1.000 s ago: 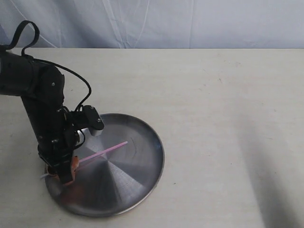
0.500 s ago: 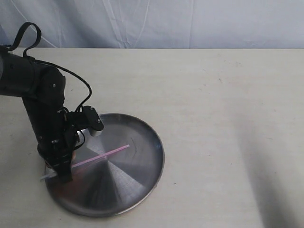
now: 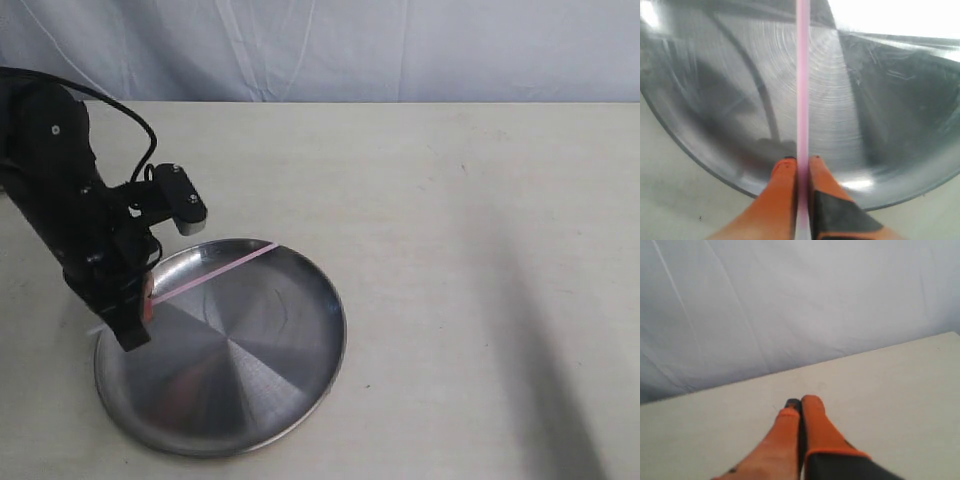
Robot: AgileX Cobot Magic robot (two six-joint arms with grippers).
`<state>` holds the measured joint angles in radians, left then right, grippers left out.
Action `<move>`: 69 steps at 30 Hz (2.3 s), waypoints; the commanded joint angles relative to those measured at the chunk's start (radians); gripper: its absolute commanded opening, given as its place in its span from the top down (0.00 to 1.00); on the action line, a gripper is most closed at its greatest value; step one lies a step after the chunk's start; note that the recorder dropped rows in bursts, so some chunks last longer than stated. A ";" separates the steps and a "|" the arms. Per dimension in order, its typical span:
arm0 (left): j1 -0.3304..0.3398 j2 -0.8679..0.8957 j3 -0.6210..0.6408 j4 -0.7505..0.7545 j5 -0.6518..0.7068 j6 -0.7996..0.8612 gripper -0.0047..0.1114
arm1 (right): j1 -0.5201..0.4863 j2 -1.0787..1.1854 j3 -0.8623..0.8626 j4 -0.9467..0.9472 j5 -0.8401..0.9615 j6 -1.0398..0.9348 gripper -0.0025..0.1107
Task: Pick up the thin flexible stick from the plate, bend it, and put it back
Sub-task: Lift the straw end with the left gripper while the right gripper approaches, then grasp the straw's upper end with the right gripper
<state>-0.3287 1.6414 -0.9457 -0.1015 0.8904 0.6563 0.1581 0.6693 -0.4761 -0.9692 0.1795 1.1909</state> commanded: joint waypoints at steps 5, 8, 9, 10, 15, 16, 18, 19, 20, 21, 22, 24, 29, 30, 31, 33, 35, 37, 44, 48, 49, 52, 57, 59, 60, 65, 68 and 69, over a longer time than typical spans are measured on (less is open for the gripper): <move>-0.003 -0.048 -0.053 -0.099 0.118 0.053 0.96 | 0.187 0.416 -0.282 0.765 0.364 -1.114 0.99; -0.003 -0.048 -0.087 -0.169 0.206 0.086 0.96 | 0.281 0.478 -0.298 0.952 0.304 -1.444 0.99; -0.003 -0.048 -0.096 -0.180 0.238 0.086 0.96 | 0.312 0.492 -0.298 0.985 0.297 -1.537 0.99; -0.003 -0.048 -0.102 -0.192 0.273 0.086 0.96 | 0.336 0.502 -0.298 0.990 0.301 -1.612 0.99; -0.003 -0.048 -0.132 -0.287 0.331 0.101 0.96 | 0.443 0.542 -0.298 0.951 0.317 -1.740 0.98; -0.003 -0.048 -0.138 -0.311 0.331 0.108 0.96 | 0.460 0.544 -0.298 0.937 0.312 -1.744 0.97; -0.003 -0.048 -0.145 -0.355 0.331 0.118 0.96 | 0.488 0.547 -0.298 0.919 0.309 -1.777 0.86; -0.003 -0.048 -0.146 -0.379 0.331 0.130 0.96 | 0.500 0.549 -0.298 0.915 0.309 -1.802 0.78; -0.003 -0.048 -0.146 -0.404 0.331 0.135 0.96 | 0.508 0.549 -0.298 0.915 0.307 -1.817 0.70; -0.003 -0.048 -0.146 -0.424 0.331 0.137 0.96 | 0.517 0.549 -0.298 0.915 0.302 -1.825 0.60; -0.003 -0.048 -0.146 -0.437 0.331 0.138 0.96 | 0.524 0.549 -0.298 0.911 0.293 -1.825 0.51; -0.003 -0.048 -0.146 -0.464 0.331 0.138 0.96 | 0.531 0.551 -0.298 0.903 0.269 -1.825 0.44; -0.003 -0.048 -0.146 -0.522 0.331 0.138 0.96 | 0.531 0.573 -0.298 0.903 0.192 -1.825 0.44; -0.003 -0.048 -0.146 -0.526 0.331 0.140 0.96 | 0.531 0.581 -0.298 0.903 0.177 -1.825 0.44; -0.003 -0.048 -0.146 -0.529 0.331 0.148 0.96 | 0.531 0.585 -0.298 0.903 0.166 -1.825 0.44; -0.003 -0.048 -0.146 -0.533 0.331 0.152 0.96 | 0.531 0.593 -0.298 0.905 0.143 -1.825 0.44; -0.003 -0.048 -0.146 -0.539 0.331 0.165 0.96 | 0.531 0.596 -0.298 0.985 0.118 -1.732 0.44; -0.003 -0.048 -0.146 -0.540 0.331 0.175 0.96 | 0.531 0.596 -0.298 1.089 0.111 -1.566 0.44; -0.001 -0.048 -0.146 -0.544 0.330 0.190 0.96 | 0.529 0.599 -0.298 1.188 0.112 -0.951 0.44; -0.001 -0.048 -0.146 -0.544 0.258 0.183 0.96 | 0.529 0.599 -0.298 1.257 0.088 -0.778 0.44; -0.001 -0.048 -0.147 -0.544 0.236 0.179 0.96 | 0.529 0.599 -0.298 1.295 0.076 -0.748 0.44; -0.001 -0.048 -0.151 -0.560 0.173 0.159 0.96 | 0.529 0.599 -0.298 1.409 0.016 -0.679 0.44; -0.001 -0.048 -0.151 -0.598 0.135 0.158 0.96 | 0.531 0.603 -0.298 1.525 -0.114 -0.675 0.44; -0.001 -0.048 -0.151 -0.631 0.118 0.171 0.96 | 0.531 0.613 -0.298 1.533 -0.133 -0.675 0.44; -0.001 -0.048 -0.151 -0.655 0.118 0.183 0.96 | 0.531 0.618 -0.298 1.536 -0.140 -0.675 0.44; -0.001 -0.048 -0.151 -0.725 0.112 0.225 0.96 | 0.531 0.660 -0.298 1.544 -0.194 -0.675 0.44; -0.001 -0.048 -0.151 -0.725 0.102 0.233 0.96 | 0.531 0.684 -0.298 1.546 -0.223 -0.675 0.44; -0.001 -0.048 -0.151 -0.730 0.102 0.237 0.96 | 0.531 0.688 -0.298 1.549 -0.234 -0.675 0.44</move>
<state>-0.3287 1.6021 -1.0909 -0.8102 1.0016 0.8781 0.6871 1.3406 -0.7685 0.5762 -0.0149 0.5182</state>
